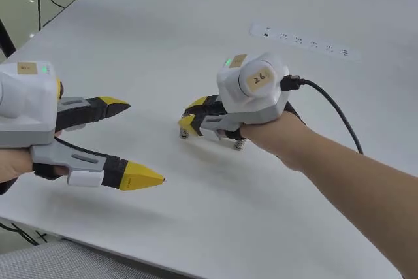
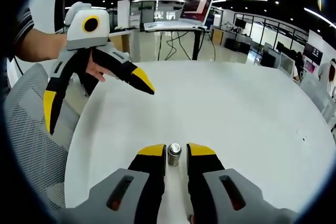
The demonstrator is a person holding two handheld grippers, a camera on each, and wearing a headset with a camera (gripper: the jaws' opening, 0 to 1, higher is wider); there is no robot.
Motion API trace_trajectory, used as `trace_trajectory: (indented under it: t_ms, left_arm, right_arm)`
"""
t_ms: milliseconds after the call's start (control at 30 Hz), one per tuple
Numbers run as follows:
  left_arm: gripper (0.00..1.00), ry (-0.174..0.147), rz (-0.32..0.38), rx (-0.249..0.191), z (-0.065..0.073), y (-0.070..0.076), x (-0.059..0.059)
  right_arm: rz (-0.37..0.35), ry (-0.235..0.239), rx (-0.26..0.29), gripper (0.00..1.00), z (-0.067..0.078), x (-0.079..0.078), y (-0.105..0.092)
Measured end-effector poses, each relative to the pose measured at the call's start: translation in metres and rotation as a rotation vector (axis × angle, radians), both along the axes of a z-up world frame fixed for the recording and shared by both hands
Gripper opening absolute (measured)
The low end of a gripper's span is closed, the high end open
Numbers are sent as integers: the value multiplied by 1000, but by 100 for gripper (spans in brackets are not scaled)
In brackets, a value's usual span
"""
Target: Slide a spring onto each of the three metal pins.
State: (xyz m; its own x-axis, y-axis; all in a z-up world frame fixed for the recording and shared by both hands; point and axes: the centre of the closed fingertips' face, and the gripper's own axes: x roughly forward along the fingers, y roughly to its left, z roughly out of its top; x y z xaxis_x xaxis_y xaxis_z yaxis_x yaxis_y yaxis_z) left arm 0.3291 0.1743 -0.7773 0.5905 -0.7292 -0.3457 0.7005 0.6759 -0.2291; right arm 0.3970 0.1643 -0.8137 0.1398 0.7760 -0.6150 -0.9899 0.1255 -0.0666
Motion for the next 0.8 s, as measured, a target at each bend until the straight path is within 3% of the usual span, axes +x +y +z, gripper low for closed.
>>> trace_trajectory:
  t_ms: [267, 533, 800]
  left_arm:
    - [96, -13, 6, -23, 9, -3, 5]
    - [96, -22, 3, -32, 14, -7, 8]
    - [96, -24, 1, -42, 16, -11, 10]
  right_arm:
    - [-56, 58, 98, 17, 22, -3, -3]
    - [-108, 93, 142, 23, 30, -7, -25]
    - [-166, 116, 221, 28, 51, -14, -46]
